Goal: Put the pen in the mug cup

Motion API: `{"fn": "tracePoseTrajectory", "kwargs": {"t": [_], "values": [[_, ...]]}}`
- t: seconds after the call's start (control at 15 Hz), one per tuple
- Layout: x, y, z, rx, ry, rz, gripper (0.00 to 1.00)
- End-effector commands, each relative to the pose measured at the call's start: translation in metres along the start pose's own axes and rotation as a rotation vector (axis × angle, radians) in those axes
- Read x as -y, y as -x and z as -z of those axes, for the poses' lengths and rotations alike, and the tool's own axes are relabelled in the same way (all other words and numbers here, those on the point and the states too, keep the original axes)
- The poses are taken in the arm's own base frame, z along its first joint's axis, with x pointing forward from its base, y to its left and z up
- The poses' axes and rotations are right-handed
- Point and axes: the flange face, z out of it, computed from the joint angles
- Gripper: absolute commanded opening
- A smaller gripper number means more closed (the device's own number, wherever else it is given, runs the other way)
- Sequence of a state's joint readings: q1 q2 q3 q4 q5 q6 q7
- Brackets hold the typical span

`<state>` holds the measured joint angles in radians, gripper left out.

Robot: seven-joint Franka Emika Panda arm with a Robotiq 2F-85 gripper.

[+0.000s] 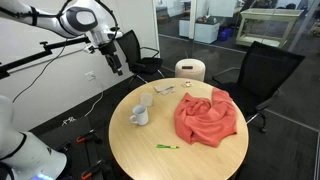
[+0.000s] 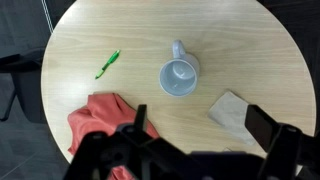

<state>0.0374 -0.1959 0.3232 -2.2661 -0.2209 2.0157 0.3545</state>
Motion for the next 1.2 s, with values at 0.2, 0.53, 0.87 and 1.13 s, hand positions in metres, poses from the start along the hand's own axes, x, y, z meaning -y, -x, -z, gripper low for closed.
{"fn": "tracePoseTrajectory", "kwargs": {"t": [0.2,0.53,0.87,1.13], "values": [[0.0,0.0,0.0,0.001,0.0,0.0,1.0],[0.0,0.0,0.0,0.001,0.0,0.0,1.0],[-0.007,0.002,0.0,-0.011,-0.006,-0.024,1.0],[-0.038,0.002,-0.008,-0.019,-0.029,-0.114,1.0]]}}
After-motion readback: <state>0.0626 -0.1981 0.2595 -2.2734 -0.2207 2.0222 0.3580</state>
